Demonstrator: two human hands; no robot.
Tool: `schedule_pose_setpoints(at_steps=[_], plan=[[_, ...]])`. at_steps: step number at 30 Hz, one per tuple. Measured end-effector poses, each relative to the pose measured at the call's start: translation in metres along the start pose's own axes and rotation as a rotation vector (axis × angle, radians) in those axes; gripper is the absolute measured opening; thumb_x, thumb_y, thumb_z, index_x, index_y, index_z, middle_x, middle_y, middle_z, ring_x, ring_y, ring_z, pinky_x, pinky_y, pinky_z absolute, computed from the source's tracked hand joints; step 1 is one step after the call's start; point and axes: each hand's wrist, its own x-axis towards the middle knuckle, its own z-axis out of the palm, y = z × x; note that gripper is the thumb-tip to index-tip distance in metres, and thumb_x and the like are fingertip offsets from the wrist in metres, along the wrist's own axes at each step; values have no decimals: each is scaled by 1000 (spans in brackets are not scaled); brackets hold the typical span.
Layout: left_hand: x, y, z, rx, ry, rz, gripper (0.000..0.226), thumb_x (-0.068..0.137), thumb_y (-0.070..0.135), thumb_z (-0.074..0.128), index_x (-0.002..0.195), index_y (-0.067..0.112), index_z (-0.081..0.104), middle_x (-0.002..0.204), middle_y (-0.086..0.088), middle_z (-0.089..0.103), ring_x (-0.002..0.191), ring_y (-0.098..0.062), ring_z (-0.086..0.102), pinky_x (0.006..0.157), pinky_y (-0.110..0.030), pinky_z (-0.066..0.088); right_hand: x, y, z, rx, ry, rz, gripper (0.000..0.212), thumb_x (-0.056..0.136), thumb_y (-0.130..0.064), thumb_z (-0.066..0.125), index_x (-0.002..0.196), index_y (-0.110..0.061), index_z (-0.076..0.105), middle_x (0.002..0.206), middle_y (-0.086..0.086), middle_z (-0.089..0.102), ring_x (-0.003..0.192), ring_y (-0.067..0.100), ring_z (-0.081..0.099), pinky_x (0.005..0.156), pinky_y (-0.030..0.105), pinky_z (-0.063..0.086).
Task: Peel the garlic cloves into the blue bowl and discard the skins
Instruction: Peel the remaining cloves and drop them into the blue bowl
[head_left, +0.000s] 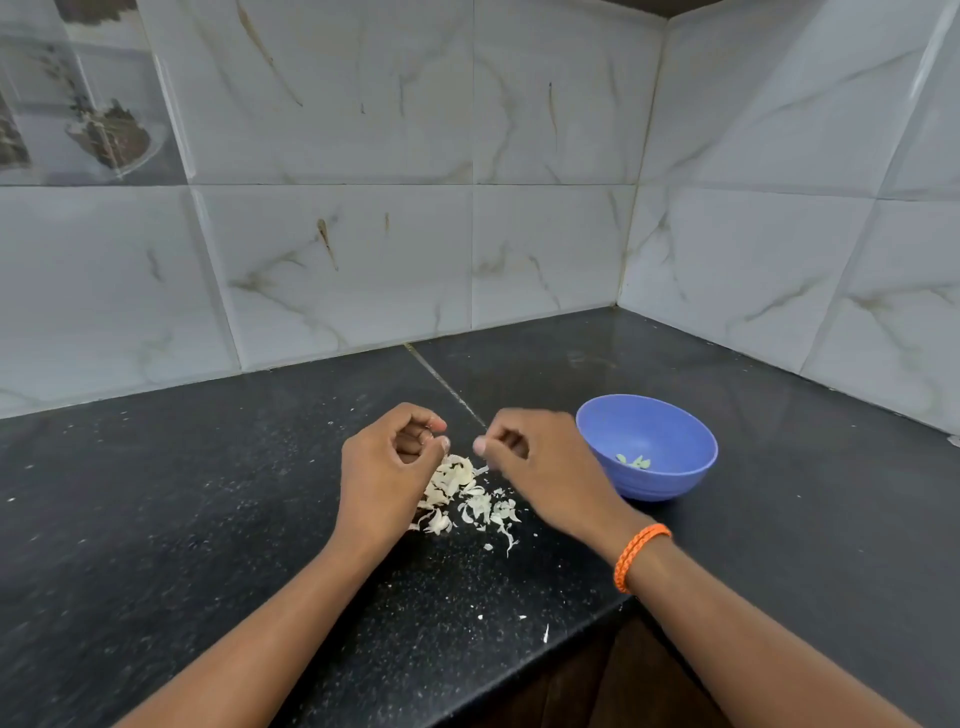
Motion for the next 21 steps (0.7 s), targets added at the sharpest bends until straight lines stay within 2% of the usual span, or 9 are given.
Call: schedule_pose_setpoints(at_steps=[3, 7, 9, 11, 13, 16, 18, 21], plan=[[2, -3, -2, 9, -4, 1, 22, 89, 7, 83, 95, 29, 78, 85, 13, 75, 83, -11, 73, 78, -34, 64, 4, 5, 21, -124, -104, 21, 20, 101, -37, 70, 83, -28, 69, 75, -10, 71, 71, 8, 67, 72, 45, 60], [5, -8, -3, 53, -18, 0, 27, 89, 3, 82, 95, 29, 78, 93, 15, 77, 83, -6, 75, 77, -33, 65, 19, 2, 22, -229, -136, 46, 15, 105, -34, 62, 92, -31, 70, 81, -9, 74, 78, 11, 69, 77, 42, 60], [6, -10, -3, 57, -42, -14, 30, 90, -1, 80, 96, 28, 79, 96, 18, 79, 84, -2, 76, 77, -33, 66, 25, 1, 23, -280, -153, 52, 16, 105, -23, 61, 105, -34, 73, 96, -9, 76, 91, 13, 70, 82, 39, 58], [6, -11, -2, 60, -70, -18, 33, 92, -4, 77, 99, 28, 81, 97, 19, 80, 88, 1, 77, 81, -30, 66, 31, 2, 26, -371, -149, 41, 27, 103, -13, 62, 115, -34, 75, 111, -7, 73, 103, 17, 66, 80, 36, 52], [6, -12, -2, 61, -93, -17, 37, 92, -8, 74, 104, 26, 82, 98, 19, 81, 93, 4, 76, 89, -26, 64, 35, 2, 32, -410, -132, 65, 21, 102, -16, 63, 110, -29, 78, 110, -5, 72, 104, 18, 65, 77, 34, 47], [6, -12, -2, 44, -101, -22, 37, 93, -5, 75, 110, 27, 82, 106, 20, 80, 102, 7, 74, 99, -24, 60, 37, 2, 45, -430, -137, 116, 12, 101, -24, 64, 98, -23, 76, 101, -2, 73, 92, 21, 68, 77, 37, 56], [5, -13, -1, 47, -89, -14, 34, 95, 0, 74, 111, 29, 83, 108, 22, 80, 105, 8, 73, 101, -23, 58, 38, 2, 50, -415, -133, 132, 15, 100, -19, 61, 92, -22, 74, 96, -1, 71, 85, 21, 68, 77, 40, 61], [5, -13, -1, 78, -67, -2, 30, 97, 5, 72, 110, 30, 83, 107, 25, 79, 104, 8, 71, 99, -20, 54, 40, 3, 49, -367, -136, 131, 17, 99, -15, 59, 87, -22, 69, 90, -3, 69, 81, 21, 67, 72, 39, 59]])
